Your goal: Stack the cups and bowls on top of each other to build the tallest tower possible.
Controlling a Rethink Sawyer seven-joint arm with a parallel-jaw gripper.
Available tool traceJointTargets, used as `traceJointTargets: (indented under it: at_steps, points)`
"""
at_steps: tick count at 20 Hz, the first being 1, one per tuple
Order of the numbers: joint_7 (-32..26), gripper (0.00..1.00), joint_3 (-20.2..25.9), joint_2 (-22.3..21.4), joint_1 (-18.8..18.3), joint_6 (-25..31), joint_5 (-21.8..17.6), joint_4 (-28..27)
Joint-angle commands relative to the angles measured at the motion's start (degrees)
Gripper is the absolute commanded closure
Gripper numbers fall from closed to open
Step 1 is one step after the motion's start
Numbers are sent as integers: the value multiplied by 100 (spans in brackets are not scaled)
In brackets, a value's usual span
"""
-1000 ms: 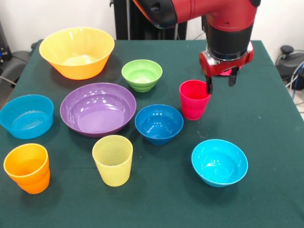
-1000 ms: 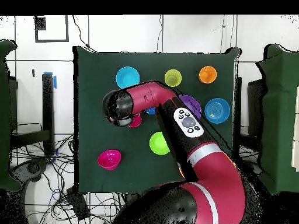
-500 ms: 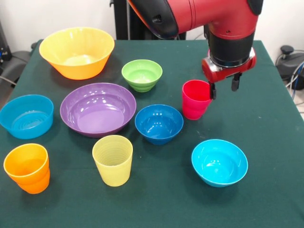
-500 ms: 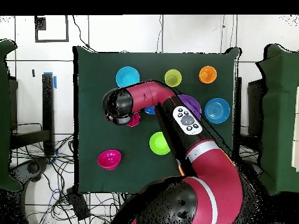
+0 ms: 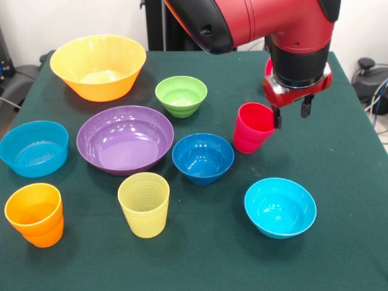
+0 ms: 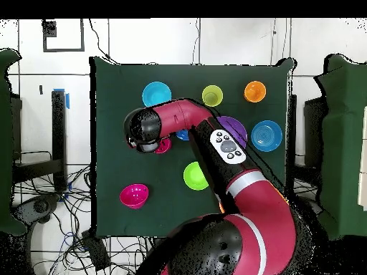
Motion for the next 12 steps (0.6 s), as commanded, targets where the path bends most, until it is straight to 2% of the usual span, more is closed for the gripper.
traceJointTargets:
  at_steps: [1, 8, 12]
  points:
    - [-1653, 0, 28, 215, -37, 218, -531, -233]
    - [-1878, 0, 118, -243, -150, 595, -476, -162]
    - [-1999, 0, 155, -280, -146, 765, -482, -313]
